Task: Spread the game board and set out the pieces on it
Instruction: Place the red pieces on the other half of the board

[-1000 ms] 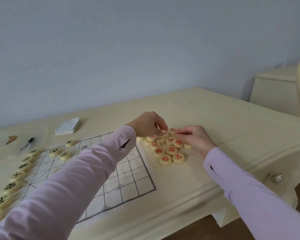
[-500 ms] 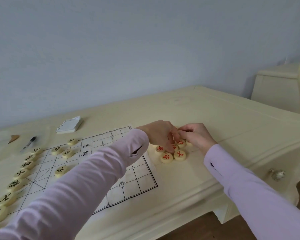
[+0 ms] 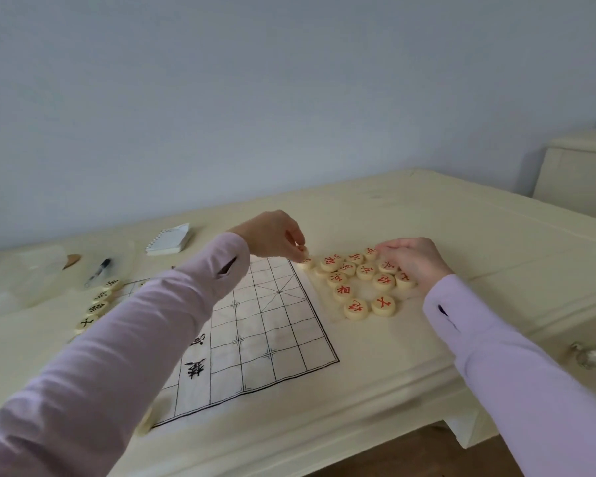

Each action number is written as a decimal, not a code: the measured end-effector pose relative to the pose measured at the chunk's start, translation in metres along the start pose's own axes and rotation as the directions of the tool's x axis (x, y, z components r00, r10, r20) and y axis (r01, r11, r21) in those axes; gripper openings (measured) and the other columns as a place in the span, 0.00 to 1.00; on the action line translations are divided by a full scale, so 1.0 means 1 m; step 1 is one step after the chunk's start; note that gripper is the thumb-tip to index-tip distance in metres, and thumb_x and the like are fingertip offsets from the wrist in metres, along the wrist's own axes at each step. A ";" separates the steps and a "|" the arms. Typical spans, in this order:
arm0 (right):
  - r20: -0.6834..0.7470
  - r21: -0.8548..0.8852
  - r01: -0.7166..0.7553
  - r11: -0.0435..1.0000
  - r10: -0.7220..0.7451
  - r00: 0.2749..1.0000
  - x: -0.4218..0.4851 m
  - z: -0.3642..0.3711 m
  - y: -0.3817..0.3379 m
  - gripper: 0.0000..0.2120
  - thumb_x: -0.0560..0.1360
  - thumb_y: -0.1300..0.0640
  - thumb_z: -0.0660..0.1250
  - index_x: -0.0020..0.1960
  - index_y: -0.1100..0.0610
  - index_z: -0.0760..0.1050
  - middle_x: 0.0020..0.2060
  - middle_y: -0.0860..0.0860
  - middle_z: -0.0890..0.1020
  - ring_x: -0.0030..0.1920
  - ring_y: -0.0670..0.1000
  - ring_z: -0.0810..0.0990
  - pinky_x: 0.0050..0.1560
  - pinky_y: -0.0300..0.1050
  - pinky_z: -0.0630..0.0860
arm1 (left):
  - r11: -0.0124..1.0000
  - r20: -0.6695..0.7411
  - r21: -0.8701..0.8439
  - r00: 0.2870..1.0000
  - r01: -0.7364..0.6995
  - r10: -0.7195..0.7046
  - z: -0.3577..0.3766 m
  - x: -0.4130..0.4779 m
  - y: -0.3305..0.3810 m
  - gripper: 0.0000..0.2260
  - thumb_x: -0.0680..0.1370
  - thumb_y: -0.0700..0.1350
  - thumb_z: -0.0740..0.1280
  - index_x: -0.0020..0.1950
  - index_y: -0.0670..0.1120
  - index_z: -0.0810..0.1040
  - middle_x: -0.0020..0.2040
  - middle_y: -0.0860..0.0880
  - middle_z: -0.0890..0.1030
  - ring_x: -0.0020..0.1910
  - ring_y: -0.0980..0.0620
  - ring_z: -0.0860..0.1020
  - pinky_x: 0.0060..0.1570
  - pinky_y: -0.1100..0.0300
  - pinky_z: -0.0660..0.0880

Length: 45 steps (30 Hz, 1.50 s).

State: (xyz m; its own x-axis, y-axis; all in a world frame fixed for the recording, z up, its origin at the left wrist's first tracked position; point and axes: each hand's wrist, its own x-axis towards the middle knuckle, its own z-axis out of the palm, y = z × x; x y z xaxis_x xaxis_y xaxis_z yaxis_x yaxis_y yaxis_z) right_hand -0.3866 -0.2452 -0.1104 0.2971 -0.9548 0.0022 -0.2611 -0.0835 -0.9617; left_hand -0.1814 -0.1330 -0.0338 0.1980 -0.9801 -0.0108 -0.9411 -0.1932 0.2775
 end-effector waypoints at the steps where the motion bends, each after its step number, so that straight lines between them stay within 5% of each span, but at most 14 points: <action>1: -0.020 -0.001 -0.015 1.000 0.015 1.000 0.001 0.002 -0.002 0.06 0.75 0.58 0.68 0.50 0.57 0.82 0.45 0.53 0.81 0.45 0.50 0.77 0.47 0.41 0.71 | 1.000 0.004 0.002 1.000 0.016 -0.016 0.000 -0.004 -0.007 0.12 0.71 0.51 0.73 0.52 0.49 0.81 0.46 0.55 0.82 0.49 0.53 0.80 0.56 0.54 0.77; 14: -0.041 -0.070 -0.052 0.996 0.049 0.998 -0.004 0.011 -0.004 0.10 0.74 0.58 0.69 0.54 0.59 0.81 0.50 0.54 0.82 0.46 0.50 0.76 0.48 0.41 0.69 | 0.997 0.069 -0.071 0.998 -0.009 0.014 0.031 -0.003 -0.020 0.12 0.70 0.46 0.73 0.52 0.50 0.81 0.49 0.53 0.82 0.49 0.54 0.79 0.56 0.59 0.76; 21: -0.027 -0.022 -0.100 0.995 0.099 0.995 -0.007 0.007 -0.005 0.10 0.74 0.58 0.69 0.54 0.58 0.81 0.38 0.49 0.77 0.35 0.46 0.72 0.56 0.52 0.76 | 0.999 0.104 -0.035 0.994 -0.014 0.017 0.036 0.000 -0.015 0.13 0.70 0.47 0.73 0.54 0.50 0.81 0.49 0.53 0.81 0.48 0.54 0.78 0.51 0.62 0.73; 25: -0.016 -0.026 -0.077 0.997 0.077 0.997 -0.007 0.006 -0.004 0.10 0.75 0.59 0.68 0.55 0.59 0.80 0.44 0.51 0.79 0.36 0.46 0.72 0.50 0.45 0.74 | 0.999 0.147 -0.034 0.989 -0.014 0.019 0.034 0.000 -0.015 0.15 0.71 0.47 0.73 0.56 0.49 0.80 0.49 0.54 0.79 0.48 0.55 0.77 0.49 0.64 0.72; 31: 0.119 -0.023 -0.095 0.995 0.097 0.988 -0.002 0.001 -0.002 0.14 0.77 0.66 0.60 0.55 0.52 0.79 0.54 0.52 0.79 0.52 0.51 0.76 0.61 0.52 0.75 | 0.990 -0.127 -0.129 0.991 -0.053 0.037 0.026 0.010 0.002 0.13 0.75 0.45 0.69 0.60 0.47 0.78 0.50 0.50 0.79 0.52 0.51 0.78 0.55 0.59 0.74; 37: 0.249 0.055 -0.119 0.991 0.102 0.963 0.002 -0.011 0.000 0.18 0.76 0.72 0.57 0.55 0.55 0.78 0.59 0.57 0.77 0.51 0.52 0.75 0.44 0.43 0.74 | 0.995 0.109 -0.008 0.989 -0.101 0.101 0.038 0.027 0.024 0.16 0.74 0.47 0.70 0.62 0.52 0.76 0.55 0.53 0.76 0.52 0.52 0.76 0.55 0.57 0.74; 41: 0.332 0.226 -0.193 0.955 0.111 0.937 0.008 -0.027 0.002 0.22 0.76 0.74 0.52 0.60 0.57 0.76 0.69 0.58 0.69 0.70 0.49 0.67 0.57 0.44 0.69 | 0.991 0.045 -0.026 0.991 -0.128 0.129 0.043 0.035 0.034 0.14 0.73 0.48 0.71 0.59 0.51 0.79 0.51 0.52 0.77 0.49 0.52 0.76 0.54 0.59 0.74; 45: 0.323 0.239 -0.167 0.957 0.084 0.943 0.009 -0.029 0.003 0.24 0.75 0.77 0.49 0.57 0.56 0.75 0.69 0.58 0.70 0.72 0.50 0.65 0.57 0.42 0.66 | 0.976 -0.019 -0.108 0.982 -0.191 0.190 0.043 0.041 0.048 0.14 0.73 0.47 0.71 0.59 0.48 0.79 0.48 0.53 0.77 0.46 0.55 0.75 0.48 0.65 0.69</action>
State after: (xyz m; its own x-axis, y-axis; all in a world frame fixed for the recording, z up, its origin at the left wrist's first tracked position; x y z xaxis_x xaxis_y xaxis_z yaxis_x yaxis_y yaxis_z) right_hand -0.4111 -0.2622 -0.1055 0.5549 -0.8150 -0.1670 -0.0799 0.1476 -0.9858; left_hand -0.2298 -0.1846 -0.0624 0.0212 -0.9979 0.0604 -0.9262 0.0031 0.3770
